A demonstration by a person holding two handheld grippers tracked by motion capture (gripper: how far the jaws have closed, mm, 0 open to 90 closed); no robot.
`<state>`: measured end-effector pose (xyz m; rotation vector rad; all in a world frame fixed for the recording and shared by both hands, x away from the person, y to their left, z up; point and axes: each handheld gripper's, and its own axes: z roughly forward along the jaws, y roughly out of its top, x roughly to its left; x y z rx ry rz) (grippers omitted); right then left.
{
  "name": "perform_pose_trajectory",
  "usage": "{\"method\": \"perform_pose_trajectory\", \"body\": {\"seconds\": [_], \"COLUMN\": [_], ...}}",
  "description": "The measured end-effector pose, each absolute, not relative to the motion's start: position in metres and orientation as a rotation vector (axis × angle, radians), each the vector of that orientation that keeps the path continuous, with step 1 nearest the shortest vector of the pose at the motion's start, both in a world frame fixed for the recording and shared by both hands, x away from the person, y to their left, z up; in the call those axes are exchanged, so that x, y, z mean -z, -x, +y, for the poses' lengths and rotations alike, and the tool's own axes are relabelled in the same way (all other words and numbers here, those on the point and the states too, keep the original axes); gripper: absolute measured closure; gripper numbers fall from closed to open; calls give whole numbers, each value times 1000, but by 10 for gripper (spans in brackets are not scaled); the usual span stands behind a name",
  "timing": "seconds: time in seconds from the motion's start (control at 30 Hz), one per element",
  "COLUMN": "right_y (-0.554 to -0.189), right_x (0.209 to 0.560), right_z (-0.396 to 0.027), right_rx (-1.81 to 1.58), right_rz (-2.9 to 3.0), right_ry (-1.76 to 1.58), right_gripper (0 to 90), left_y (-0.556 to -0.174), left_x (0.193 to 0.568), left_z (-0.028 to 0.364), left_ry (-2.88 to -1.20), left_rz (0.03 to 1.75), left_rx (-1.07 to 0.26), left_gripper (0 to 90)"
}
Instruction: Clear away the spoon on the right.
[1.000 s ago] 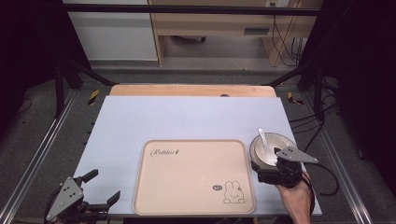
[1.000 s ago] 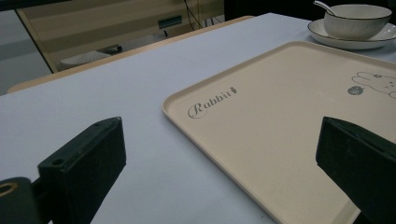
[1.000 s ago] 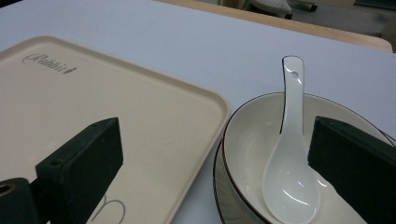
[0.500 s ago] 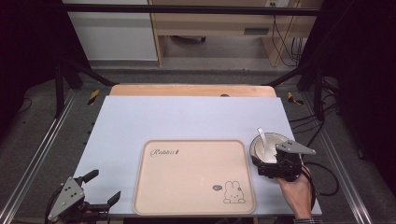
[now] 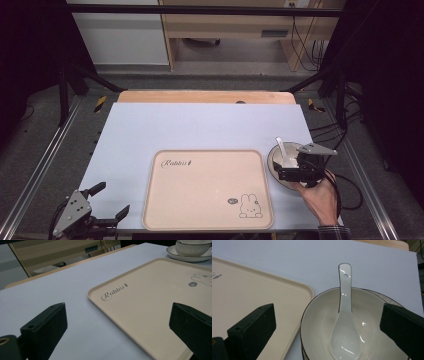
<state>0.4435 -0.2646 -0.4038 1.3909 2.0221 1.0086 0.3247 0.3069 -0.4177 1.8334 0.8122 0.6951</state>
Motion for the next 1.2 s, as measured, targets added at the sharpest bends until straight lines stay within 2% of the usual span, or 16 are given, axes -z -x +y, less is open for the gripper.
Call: {"method": "perform_pose_trajectory", "body": {"seconds": [0.27,0.5,0.53,0.57,0.77,1.2], "right_y": [-452,-457,-459,-459,-464,-475], "right_x": [406,403,403,403,401,405], "right_z": [-269,-271,-271,-271,-273,-276], "right_rx": [-991,-967,-957,-957,-933,-921], "right_rz": [2038,2046,2044,2044,2062,2085], "right_ry": [-1410,-1396,-1412,-1412,-1409,-1441], "right_gripper": [23,151,209,209,380,553], "left_y": [-325,-325,-325,-325,-325,-325], "left_x": [418,418,418,418,418,418], "left_z": [307,307,307,307,307,307], "left_ry": [-1838,-1840,-1840,-1840,-1844,-1850], "left_rz": [812,811,811,811,811,808], "left_rx": [-696,-699,-700,-700,-698,-700], "left_gripper": [12,12,12,12,12,12]}}
